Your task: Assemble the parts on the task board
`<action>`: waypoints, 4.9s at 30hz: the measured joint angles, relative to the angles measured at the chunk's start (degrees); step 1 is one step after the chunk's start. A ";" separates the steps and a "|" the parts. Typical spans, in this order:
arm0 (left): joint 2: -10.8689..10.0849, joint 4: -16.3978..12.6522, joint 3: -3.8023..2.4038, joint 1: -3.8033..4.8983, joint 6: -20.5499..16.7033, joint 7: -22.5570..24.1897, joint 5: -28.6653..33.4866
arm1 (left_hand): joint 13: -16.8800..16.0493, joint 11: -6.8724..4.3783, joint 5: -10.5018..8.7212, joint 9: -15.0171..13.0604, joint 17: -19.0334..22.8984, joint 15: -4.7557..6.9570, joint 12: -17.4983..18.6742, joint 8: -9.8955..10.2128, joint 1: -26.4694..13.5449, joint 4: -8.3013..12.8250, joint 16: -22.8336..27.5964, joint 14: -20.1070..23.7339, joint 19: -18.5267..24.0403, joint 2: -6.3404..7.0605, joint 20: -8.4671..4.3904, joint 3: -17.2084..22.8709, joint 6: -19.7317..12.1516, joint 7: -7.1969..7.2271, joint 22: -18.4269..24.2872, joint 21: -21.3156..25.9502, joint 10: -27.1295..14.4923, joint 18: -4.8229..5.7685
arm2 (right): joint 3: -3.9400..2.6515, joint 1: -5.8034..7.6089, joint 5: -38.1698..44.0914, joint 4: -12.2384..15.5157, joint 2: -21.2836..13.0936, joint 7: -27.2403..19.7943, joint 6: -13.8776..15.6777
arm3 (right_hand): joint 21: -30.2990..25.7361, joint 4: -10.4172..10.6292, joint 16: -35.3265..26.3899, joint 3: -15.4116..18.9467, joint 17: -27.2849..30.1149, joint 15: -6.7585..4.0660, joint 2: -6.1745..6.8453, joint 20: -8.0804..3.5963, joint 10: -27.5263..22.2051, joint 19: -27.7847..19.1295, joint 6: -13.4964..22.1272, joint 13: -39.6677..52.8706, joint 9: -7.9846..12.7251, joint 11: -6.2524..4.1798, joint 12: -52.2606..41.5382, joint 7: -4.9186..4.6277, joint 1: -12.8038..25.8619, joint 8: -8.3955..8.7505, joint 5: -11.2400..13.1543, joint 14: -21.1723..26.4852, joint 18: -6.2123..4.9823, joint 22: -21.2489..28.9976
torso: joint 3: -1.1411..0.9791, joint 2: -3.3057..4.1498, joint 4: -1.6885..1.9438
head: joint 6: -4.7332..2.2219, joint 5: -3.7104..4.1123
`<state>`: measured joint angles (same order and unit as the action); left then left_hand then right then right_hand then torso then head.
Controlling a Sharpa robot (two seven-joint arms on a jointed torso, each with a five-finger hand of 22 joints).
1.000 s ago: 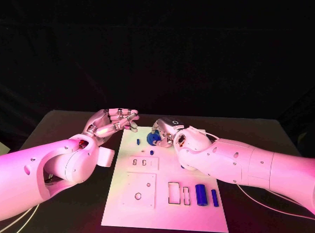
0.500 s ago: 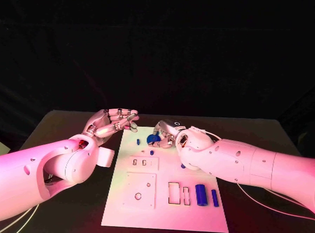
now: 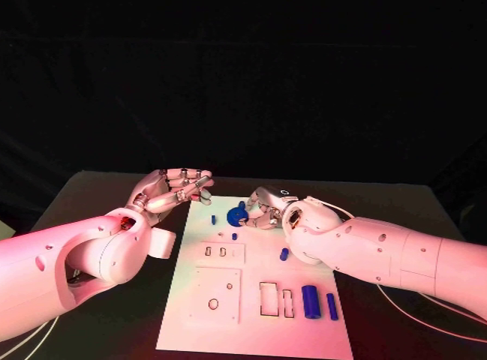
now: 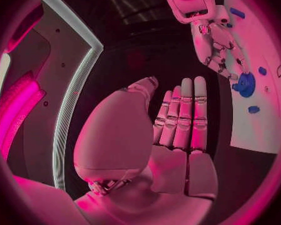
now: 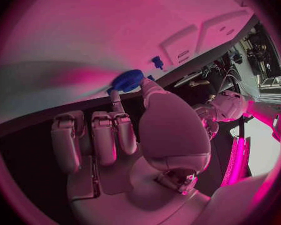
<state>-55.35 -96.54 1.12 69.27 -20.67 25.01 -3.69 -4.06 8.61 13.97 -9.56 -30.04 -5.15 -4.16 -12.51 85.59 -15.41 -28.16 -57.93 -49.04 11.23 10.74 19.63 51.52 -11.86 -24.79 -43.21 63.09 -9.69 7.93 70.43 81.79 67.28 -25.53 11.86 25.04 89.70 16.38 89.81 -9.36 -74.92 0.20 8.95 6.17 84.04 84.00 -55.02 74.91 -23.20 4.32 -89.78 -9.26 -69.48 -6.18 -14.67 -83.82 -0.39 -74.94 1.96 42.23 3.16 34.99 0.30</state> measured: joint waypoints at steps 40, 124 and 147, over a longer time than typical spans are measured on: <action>0.06 1.52 0.03 -0.05 0.54 -0.10 0.00 | 0.00 0.00 0.00 -0.01 0.02 -0.20 0.00 0.00 0.00 0.00 0.00 0.20 0.41 0.00 0.00 0.31 0.00 0.00 -0.20 -0.26 0.00 0.00 | -0.54 -0.09 -12.98 8.45 -23.56 -13.62 -2.08 | 0.00 -4.21 0.00 -5.29 0.00 0.00 4.26 -0.01 0.00 0.00 0.20 0.00 0.97 -0.01 0.00 -0.19 -12.50 1.10 -0.50 0.00 0.00 0.03 | -0.90 -1.08 -2.31 | 0.53 0.04; 2.94 5.39 0.40 -0.05 1.00 -0.65 -0.04 | 0.00 0.00 0.00 0.03 -0.05 -0.20 0.00 0.00 0.00 -0.01 -0.22 0.19 0.83 0.00 0.01 0.62 0.00 0.00 -0.71 -1.13 0.00 0.00 | -0.08 0.39 -10.95 20.32 -8.74 0.69 6.06 | 0.00 -6.43 0.00 -16.51 0.00 -2.07 1.09 -1.87 -0.10 -0.20 -6.30 0.01 0.24 -2.57 0.00 2.65 -9.58 -4.02 3.25 -0.20 0.00 0.03 | -0.44 -2.48 -2.22 | 3.29 -2.68; 4.19 6.98 0.59 -0.07 1.10 -0.61 -0.05 | 0.00 0.00 0.00 0.03 -0.04 -0.20 0.00 0.00 0.00 -0.17 -0.22 0.19 1.03 0.00 0.22 0.78 0.00 0.00 -0.82 -1.33 0.00 0.00 | 0.38 -6.34 -1.13 17.57 -1.61 9.81 5.01 | 0.00 -6.17 0.00 -16.25 0.02 -2.07 1.99 -2.08 0.11 0.01 -6.19 0.00 0.23 -2.78 0.00 2.76 -7.92 -5.61 2.33 -0.20 0.00 0.02 | 0.07 -2.93 -1.90 | 5.53 -4.34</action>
<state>-51.16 -89.56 1.71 69.20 -19.57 24.40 -3.73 -4.06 8.61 13.97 -9.53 -30.08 -5.34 -4.15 -12.51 85.59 -15.57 -28.39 -57.73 -48.01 11.23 10.96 20.40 51.52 -11.86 -25.61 -44.54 63.09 -9.69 8.32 64.09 80.66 84.86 -27.15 21.67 30.05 89.69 10.20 89.81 -25.61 -74.90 -1.87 10.94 4.09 84.15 84.01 -61.21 74.91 -22.97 1.54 -89.78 -6.50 -77.40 -11.79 -12.34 -84.02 -0.39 -74.92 2.03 39.30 1.26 40.52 -4.04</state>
